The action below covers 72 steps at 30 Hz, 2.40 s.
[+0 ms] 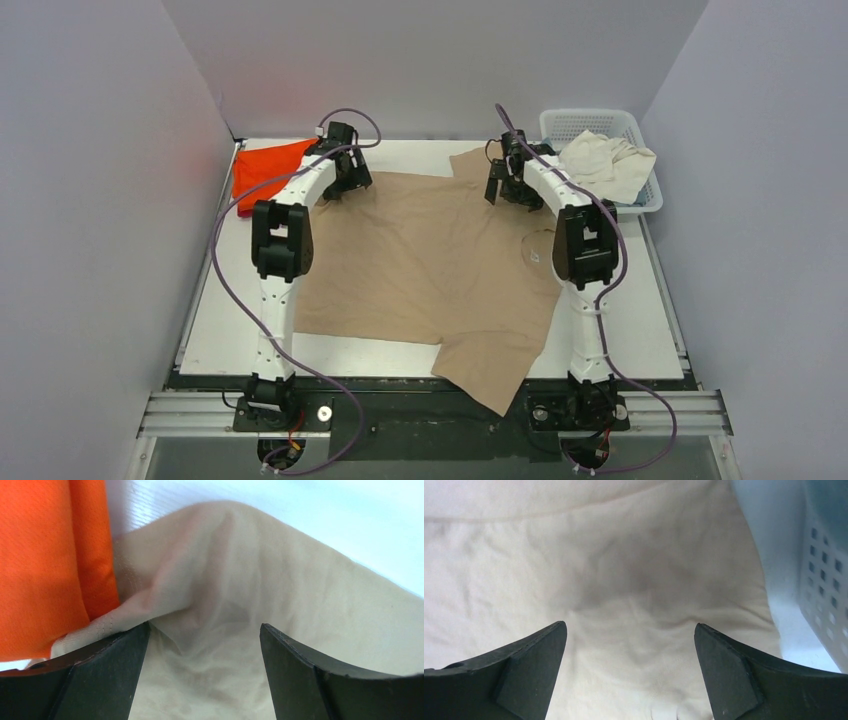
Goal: Fold and stack the t-shirts
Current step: Flatten out the tshirt, then grab the side of the flattened tshirt closest away from the robot with both arms
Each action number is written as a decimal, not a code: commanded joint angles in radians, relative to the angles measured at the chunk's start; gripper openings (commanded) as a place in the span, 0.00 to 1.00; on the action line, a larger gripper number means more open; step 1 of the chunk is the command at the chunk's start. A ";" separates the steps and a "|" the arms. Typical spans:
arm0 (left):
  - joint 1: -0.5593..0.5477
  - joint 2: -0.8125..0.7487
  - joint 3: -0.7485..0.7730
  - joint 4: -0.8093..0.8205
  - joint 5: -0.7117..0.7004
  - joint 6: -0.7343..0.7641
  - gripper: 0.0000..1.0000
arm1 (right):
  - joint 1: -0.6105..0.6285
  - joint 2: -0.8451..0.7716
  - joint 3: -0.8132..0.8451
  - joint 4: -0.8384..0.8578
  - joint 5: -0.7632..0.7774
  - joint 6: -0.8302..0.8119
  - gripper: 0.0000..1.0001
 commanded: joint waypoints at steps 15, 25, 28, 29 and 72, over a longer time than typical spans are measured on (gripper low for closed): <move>-0.106 -1.190 -1.075 -0.083 -0.241 -0.325 0.91 | 0.589 -0.915 -0.912 -0.015 0.106 0.111 0.93; 0.025 -1.589 -1.573 -0.147 -0.240 -0.538 0.91 | 1.097 -0.994 -1.172 -0.045 0.059 0.327 0.83; 0.051 -1.581 -1.614 -0.071 -0.245 -0.535 0.86 | 1.139 -0.995 -1.221 -0.050 0.042 0.379 0.79; 0.059 -1.570 -1.628 -0.045 -0.229 -0.525 0.83 | 1.141 -1.005 -1.241 -0.052 0.039 0.387 0.78; 0.099 -1.665 -1.714 -0.229 -0.192 -0.666 0.00 | 1.057 -1.281 -1.287 -0.384 -0.209 0.306 0.00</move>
